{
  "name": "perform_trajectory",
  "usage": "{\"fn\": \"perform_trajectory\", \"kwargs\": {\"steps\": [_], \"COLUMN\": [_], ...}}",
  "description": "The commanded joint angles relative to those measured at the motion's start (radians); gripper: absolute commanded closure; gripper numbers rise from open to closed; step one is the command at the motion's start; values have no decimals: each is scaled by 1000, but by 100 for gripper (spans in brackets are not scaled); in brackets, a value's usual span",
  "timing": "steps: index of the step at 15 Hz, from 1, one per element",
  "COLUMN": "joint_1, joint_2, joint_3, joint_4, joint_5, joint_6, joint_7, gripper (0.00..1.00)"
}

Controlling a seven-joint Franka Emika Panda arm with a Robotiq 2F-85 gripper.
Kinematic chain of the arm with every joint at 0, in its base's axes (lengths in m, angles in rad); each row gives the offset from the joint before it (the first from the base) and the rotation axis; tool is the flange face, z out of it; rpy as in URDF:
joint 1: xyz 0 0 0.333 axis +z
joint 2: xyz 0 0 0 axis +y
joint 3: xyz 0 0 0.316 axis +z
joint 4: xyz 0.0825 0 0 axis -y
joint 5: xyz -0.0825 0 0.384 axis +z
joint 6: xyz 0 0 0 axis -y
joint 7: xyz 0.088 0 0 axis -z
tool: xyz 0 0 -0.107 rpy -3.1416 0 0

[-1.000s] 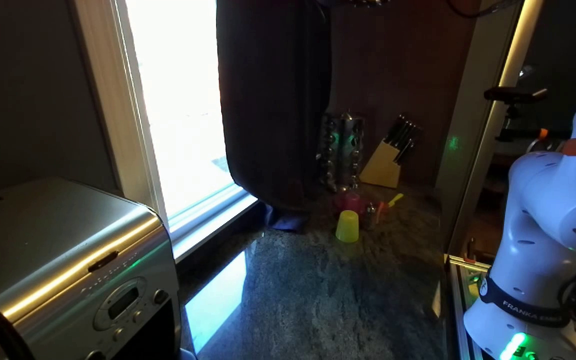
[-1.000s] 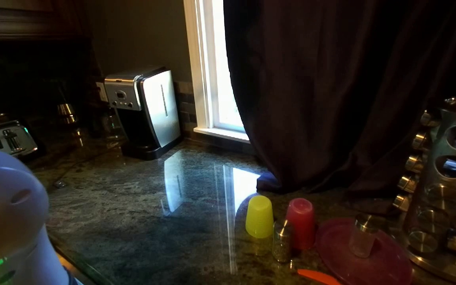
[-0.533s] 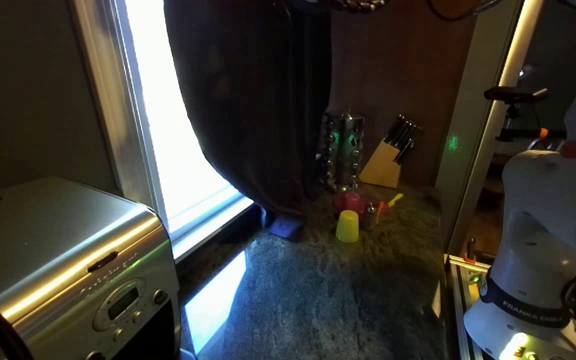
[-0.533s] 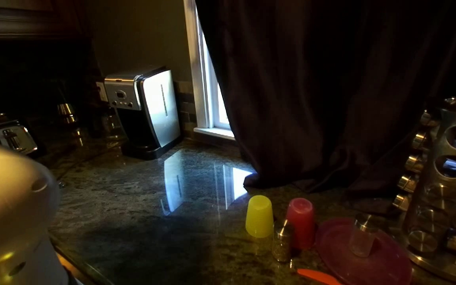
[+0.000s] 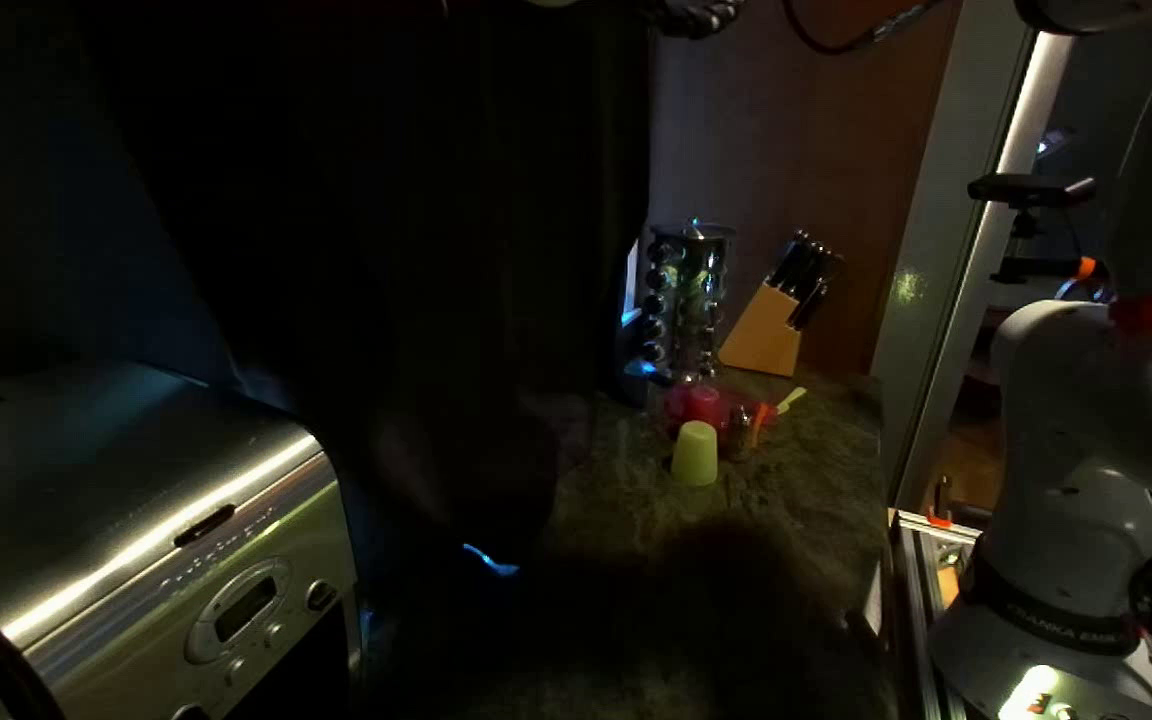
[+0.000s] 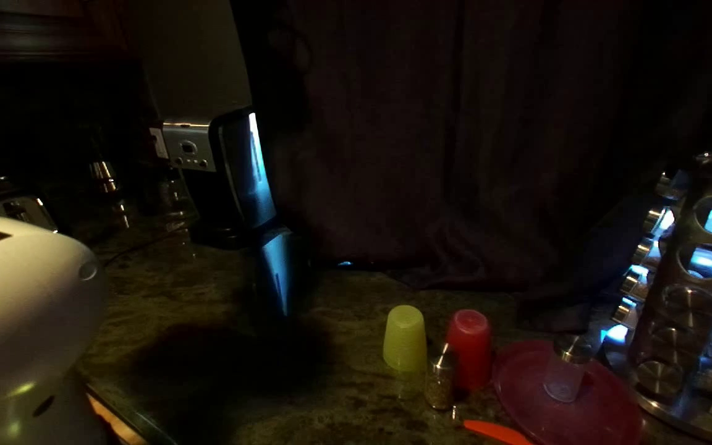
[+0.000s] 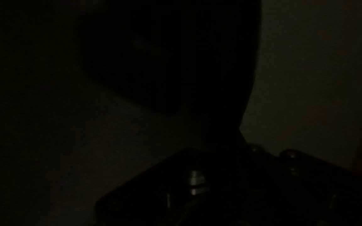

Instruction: Draw the curtain closed.

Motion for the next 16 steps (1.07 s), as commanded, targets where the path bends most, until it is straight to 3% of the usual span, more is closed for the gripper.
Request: {"fn": "perform_trajectory", "kwargs": {"steps": [1, 3, 7, 8, 9, 11, 12, 13, 14, 16], "joint_1": [16, 3, -12, -41, -8, 7, -68, -69, 29, 55], "joint_2": [40, 33, -57, -90, -121, -194, -230, -274, -313, -392], "joint_3": [7, 4, 15, 70, 10, -27, 40, 34, -72, -128], "joint_4": [-12, -22, -138, -203, -207, -254, -272, -297, -301, -308], "joint_5": [-138, -197, -289, -99, -182, -77, 27, 101, 143, 270], "joint_6": [12, -15, -221, -271, -328, -440, -503, -572, -659, -834], "joint_7": [105, 154, 201, 11, 94, -42, -145, -219, -278, -426], "gripper": [73, 68, 36, 29, 21, 5, 1, 0, 0, 0]}}
